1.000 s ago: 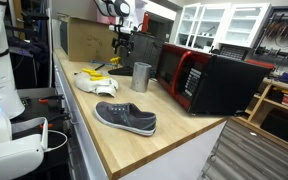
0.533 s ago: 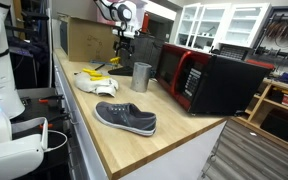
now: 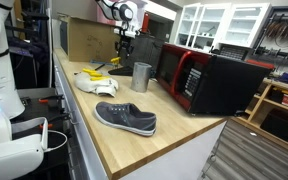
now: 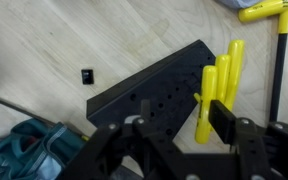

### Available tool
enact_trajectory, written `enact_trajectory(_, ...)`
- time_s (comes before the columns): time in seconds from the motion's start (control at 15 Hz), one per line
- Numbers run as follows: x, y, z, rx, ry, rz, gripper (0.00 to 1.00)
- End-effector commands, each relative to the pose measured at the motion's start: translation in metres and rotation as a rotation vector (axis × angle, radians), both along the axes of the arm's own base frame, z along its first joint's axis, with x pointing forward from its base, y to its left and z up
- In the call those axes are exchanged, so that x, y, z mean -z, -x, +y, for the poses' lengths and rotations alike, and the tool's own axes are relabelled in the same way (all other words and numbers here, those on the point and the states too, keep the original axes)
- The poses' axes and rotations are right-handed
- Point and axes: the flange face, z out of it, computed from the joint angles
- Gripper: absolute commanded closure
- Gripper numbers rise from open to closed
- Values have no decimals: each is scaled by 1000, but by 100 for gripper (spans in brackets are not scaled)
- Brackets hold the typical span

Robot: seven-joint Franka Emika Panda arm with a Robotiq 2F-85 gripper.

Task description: Remove one wrench from the black stand and put it on the towel.

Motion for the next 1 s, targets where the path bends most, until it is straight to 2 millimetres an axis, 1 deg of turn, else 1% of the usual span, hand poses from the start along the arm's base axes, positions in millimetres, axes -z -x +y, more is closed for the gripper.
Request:
enact_trajectory(0.0,-2,-2,3,-50,5,27,16)
enact_trajectory(0.07,-1,-1,3,-56,3,29,16)
enact_trajectory(0.2,5,-1,5,-77,1,43,4)
enact_trajectory(0.27,8,-1,5,-82,2,48,0)
enact_trajectory(0.4,13,0,7,-99,1,57,0)
enact_trajectory(0.47,15,-1,9,-106,1,58,25)
enact_trajectory(0.6,18,-1,11,-116,-2,61,26)
enact_trajectory(0.93,11,2,17,-127,-8,62,66)
